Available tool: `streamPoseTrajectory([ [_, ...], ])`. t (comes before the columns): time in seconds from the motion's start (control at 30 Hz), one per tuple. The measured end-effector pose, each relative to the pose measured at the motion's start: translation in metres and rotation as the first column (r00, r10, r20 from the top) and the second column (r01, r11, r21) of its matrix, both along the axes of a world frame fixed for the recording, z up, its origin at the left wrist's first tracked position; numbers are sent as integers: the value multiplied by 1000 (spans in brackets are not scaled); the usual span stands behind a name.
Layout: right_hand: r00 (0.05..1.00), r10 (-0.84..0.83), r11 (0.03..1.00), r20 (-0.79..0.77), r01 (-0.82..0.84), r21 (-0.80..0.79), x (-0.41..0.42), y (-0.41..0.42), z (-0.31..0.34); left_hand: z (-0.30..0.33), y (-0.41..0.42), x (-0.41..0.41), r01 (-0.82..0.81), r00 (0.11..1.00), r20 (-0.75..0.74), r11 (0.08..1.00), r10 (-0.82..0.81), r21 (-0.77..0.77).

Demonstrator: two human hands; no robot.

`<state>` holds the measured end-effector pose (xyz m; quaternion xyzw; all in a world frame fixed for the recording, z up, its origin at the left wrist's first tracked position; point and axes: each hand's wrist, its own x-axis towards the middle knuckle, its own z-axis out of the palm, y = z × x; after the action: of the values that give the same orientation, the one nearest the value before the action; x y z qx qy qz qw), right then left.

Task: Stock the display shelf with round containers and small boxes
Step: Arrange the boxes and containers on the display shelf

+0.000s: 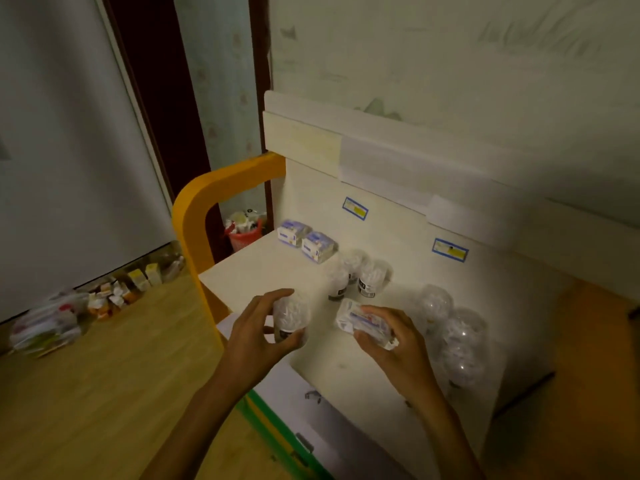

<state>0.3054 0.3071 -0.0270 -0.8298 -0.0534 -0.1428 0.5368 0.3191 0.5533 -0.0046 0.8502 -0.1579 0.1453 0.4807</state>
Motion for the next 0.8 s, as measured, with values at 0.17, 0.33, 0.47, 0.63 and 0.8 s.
streamPoseTrajectory([
  [0.17,993,-110,992,-43,107,-71,25,-9,1,-8,-6,67,108,994,-14,993,-108,38],
  [0.33,949,-304,951,-82,297,-92,44,-6,-1,-15,-22,131,272,961,-56,962,-270,23],
  [0.47,880,-473,881,-47,472,-19,48,1,0,-18,-38,167,413,907,-99,911,-410,8],
  [0.63,813,-577,816,-71,577,-30,45,9,-3,-22,-59,195,575,816,-105,817,-568,52],
  [0.8,751,-660,749,-18,655,-101,32,17,-8,-37,-82,205,632,772,-80,747,-631,204],
])
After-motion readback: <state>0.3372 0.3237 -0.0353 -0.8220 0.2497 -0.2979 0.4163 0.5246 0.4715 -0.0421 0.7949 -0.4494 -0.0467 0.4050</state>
